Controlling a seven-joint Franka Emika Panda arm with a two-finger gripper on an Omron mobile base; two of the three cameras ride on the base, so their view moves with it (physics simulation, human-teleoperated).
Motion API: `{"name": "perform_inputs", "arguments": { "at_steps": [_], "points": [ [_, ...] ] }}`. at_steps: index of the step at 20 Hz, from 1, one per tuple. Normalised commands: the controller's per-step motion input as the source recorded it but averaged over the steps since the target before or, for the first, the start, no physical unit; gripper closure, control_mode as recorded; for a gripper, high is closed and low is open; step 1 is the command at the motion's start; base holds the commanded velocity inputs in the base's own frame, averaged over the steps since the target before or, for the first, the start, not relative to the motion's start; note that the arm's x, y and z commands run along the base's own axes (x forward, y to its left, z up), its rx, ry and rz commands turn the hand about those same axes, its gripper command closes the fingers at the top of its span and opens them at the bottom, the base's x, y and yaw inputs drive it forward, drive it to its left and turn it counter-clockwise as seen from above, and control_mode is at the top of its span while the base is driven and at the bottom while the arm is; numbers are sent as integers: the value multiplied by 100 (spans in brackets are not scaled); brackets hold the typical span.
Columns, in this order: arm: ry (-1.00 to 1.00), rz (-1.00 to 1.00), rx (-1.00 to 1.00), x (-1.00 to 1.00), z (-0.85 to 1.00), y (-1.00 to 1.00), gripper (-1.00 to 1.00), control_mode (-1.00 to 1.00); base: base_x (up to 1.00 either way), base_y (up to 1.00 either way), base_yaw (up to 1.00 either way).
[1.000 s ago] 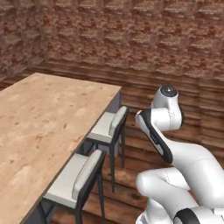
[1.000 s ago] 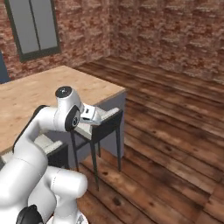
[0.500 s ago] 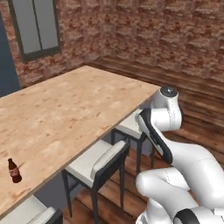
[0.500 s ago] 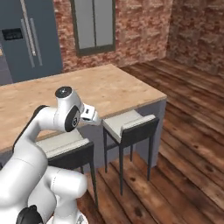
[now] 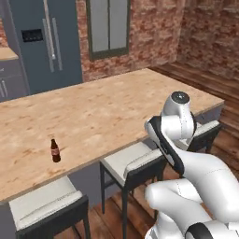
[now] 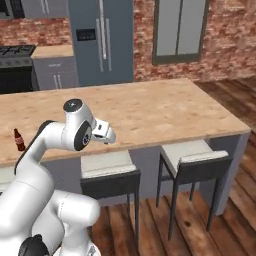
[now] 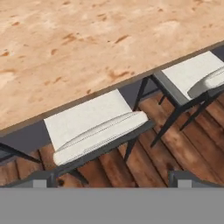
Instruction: Place the large bottle from the dining counter next to the other large bottle outside the sink, and place the small bottle from the dining counter next to the other small bottle inside the sink.
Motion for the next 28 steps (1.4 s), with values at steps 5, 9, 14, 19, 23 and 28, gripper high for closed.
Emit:
{"name": "perform_inputs", "arguments": {
  "at_steps": [5, 9, 14, 19, 23, 28],
  "points": [
    [0, 0, 0, 0, 0, 0, -100, 100, 0, 0, 53],
    [0, 0, 0, 0, 0, 0, -100, 100, 0, 0, 51],
    [0, 0, 0, 0, 0, 0, -100, 100, 2, 0, 48],
    [0, 0, 0, 0, 0, 0, -100, 100, 4, 0, 36],
    [0, 0, 0, 0, 0, 0, -100, 100, 13, 0, 25],
    [0, 0, 0, 0, 0, 0, -100, 100, 16, 0, 11]
  ]
}}
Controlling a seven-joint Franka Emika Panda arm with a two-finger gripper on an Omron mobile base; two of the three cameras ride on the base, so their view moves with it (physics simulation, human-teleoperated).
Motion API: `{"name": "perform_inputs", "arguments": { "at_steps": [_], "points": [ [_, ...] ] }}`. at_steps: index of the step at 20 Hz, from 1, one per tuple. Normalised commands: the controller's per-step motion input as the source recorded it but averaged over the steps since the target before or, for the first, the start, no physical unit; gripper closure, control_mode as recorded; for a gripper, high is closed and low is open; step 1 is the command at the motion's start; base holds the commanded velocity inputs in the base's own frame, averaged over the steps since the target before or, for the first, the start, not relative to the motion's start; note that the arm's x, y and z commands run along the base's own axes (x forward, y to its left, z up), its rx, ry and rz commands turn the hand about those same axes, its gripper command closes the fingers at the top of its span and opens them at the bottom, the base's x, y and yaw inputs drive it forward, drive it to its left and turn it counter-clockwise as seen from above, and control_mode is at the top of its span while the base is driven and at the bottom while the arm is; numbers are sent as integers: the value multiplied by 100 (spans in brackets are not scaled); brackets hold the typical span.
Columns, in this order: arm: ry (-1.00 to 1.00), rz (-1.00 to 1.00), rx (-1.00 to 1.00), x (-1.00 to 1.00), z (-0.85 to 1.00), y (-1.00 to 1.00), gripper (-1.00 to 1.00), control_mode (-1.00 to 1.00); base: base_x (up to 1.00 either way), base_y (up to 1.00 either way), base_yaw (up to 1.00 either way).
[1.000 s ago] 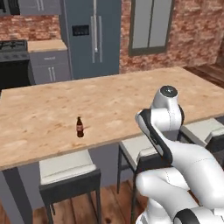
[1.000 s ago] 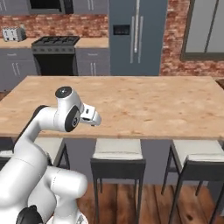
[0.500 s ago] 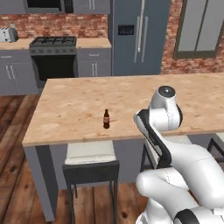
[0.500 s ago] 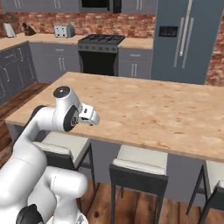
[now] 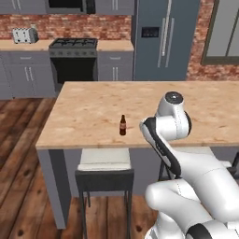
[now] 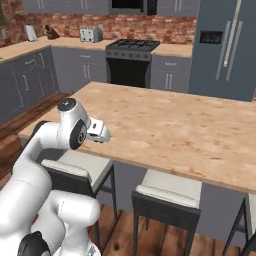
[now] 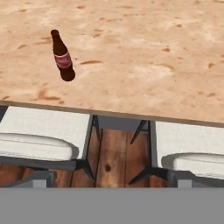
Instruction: Place the large bottle from the dining counter next to the other large bottle outside the sink, and place the small bottle from the dining counter next to the other small bottle inside the sink.
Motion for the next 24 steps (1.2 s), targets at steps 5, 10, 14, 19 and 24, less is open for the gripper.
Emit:
{"name": "perform_inputs", "arguments": {
  "at_steps": [5, 10, 14, 19, 24],
  "points": [
    [0, 0, 0, 0, 0, 0, -100, 100, 7, 18, 1],
    [0, 0, 0, 0, 0, 0, -100, 100, 1, 39, 0],
    [0, 0, 0, 0, 0, 0, -100, 100, 0, 41, -2],
    [0, 0, 0, 0, 0, 0, -100, 100, 0, 33, -4],
    [0, 0, 0, 0, 0, 0, -100, 100, 0, 25, -5]
  ]
}}
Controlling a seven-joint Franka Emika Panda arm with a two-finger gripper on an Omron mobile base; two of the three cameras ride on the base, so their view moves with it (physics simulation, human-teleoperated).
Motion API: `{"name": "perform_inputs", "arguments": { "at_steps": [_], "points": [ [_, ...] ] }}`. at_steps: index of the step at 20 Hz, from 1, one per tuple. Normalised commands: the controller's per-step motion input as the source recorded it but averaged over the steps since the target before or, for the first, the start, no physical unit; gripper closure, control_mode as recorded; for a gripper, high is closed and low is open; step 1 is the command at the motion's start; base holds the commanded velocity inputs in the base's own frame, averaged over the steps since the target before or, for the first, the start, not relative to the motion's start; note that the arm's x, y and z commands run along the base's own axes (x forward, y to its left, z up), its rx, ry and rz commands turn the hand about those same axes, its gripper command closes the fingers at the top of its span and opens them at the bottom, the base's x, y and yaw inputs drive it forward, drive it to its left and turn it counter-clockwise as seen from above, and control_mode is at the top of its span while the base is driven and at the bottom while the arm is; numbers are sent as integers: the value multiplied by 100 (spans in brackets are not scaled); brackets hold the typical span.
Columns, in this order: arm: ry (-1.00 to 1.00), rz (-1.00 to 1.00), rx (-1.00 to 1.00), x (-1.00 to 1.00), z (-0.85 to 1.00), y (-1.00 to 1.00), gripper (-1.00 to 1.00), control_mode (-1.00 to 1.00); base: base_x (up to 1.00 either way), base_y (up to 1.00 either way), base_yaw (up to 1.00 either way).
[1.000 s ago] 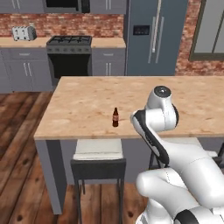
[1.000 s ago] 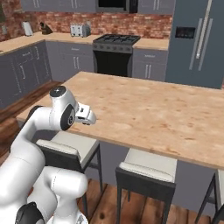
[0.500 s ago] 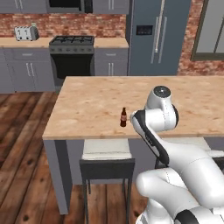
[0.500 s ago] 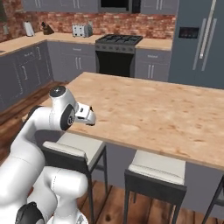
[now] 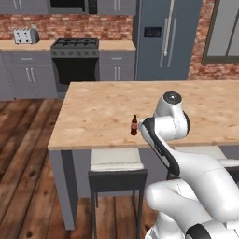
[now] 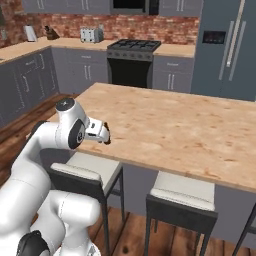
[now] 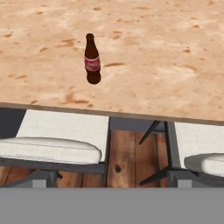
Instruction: Place the large bottle from the dining counter next to the other large bottle outside the sink, and place the small bottle from the dining counter next to the other small bottle inside the sink.
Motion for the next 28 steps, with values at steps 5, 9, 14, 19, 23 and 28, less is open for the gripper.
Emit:
{"name": "perform_inputs", "arguments": {
  "at_steps": [5, 9, 14, 19, 23, 28],
  "points": [
    [0, 0, 0, 0, 0, 0, -100, 100, 0, 21, -5],
    [0, 0, 0, 0, 0, 0, -100, 100, 21, 17, -1],
    [0, 0, 0, 0, 0, 0, -100, 100, 33, 12, 0],
    [0, 0, 0, 0, 0, 0, -100, 100, 26, 16, 0],
    [0, 0, 0, 0, 0, 0, -100, 100, 20, 10, 0],
    [0, 0, 0, 0, 0, 0, -100, 100, 13, 3, 0]
  ]
}}
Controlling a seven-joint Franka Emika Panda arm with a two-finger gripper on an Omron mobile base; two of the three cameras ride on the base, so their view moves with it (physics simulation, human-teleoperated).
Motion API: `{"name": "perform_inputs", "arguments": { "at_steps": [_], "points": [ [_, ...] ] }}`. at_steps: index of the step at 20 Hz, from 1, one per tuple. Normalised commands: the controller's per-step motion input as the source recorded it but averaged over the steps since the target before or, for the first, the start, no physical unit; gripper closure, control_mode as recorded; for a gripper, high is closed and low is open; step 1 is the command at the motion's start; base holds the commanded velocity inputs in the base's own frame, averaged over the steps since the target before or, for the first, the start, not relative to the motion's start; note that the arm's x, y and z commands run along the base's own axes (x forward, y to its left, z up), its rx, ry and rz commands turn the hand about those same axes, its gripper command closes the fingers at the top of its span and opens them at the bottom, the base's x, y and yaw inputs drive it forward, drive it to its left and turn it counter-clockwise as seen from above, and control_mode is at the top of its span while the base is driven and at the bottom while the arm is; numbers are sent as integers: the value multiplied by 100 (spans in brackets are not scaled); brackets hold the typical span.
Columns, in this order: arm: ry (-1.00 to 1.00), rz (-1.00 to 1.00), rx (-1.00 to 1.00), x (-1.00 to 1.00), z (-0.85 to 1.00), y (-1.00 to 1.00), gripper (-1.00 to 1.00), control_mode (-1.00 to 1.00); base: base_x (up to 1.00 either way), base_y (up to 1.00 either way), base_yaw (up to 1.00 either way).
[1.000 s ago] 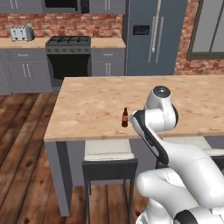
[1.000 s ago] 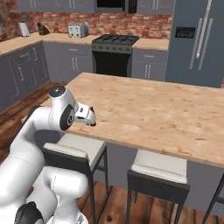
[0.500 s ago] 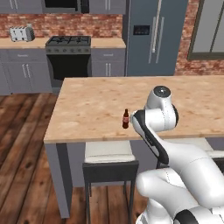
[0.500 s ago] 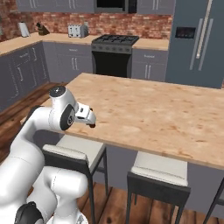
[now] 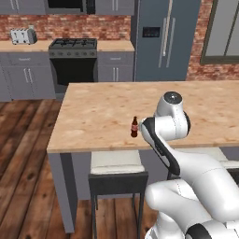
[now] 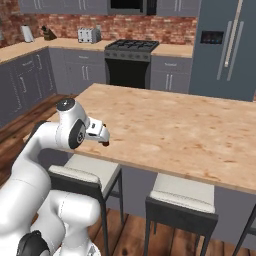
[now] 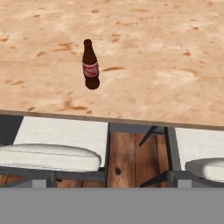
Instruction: Place the large bottle from the dining counter next to the other large bottle outside the sink, and place the small bottle from the dining counter next to the other small bottle inside the sink.
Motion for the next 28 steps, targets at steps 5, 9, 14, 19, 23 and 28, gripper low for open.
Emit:
{"name": "perform_inputs", "arguments": {
  "at_steps": [5, 9, 14, 19, 23, 28],
  "points": [
    [0, 0, 0, 0, 0, 0, -100, 100, 7, 2, 0],
    [0, 0, 0, 0, 0, 0, -100, 100, 16, 1, 0],
    [0, 0, 0, 2, 0, 0, -100, -100, 12, 0, 0],
    [0, 0, 4, 13, -2, 1, -100, -100, 0, 0, 0],
    [0, 3, 6, 20, -7, 6, -100, -100, 0, 0, 0],
    [0, 2, 2, 16, -12, 14, -100, -100, 0, 0, 0]
  ]
}}
